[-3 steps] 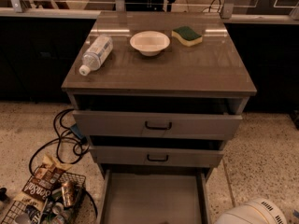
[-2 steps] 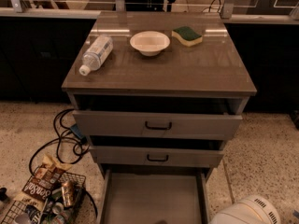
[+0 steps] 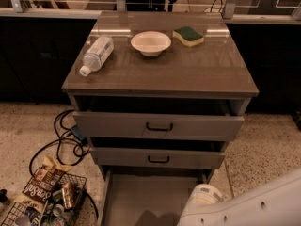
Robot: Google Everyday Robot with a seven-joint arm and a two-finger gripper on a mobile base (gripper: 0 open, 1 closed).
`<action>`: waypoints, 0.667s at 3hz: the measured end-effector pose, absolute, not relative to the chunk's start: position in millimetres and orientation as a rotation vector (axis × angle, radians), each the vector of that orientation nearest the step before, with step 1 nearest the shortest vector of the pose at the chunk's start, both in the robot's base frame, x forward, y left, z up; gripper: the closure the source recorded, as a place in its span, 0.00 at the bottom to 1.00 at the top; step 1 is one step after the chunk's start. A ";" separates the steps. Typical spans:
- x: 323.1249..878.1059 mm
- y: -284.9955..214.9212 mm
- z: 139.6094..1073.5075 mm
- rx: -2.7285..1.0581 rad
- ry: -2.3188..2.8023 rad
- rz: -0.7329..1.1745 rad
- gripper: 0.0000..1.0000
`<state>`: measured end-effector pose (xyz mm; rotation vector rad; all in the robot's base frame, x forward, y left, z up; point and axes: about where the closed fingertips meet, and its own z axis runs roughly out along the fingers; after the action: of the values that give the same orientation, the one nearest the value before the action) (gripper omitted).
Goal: Close bottom drawer
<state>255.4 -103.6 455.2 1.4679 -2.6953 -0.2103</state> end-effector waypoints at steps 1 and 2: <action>256.4 -93.9 417.0 1.421 -2.659 -0.216 0.00; 247.9 -82.1 379.4 1.362 -2.651 -0.245 0.00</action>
Offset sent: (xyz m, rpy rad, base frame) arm -0.0291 0.0556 -0.1607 -0.0810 0.1100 -0.3948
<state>247.9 -82.1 379.4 1.3616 -2.6508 -0.2447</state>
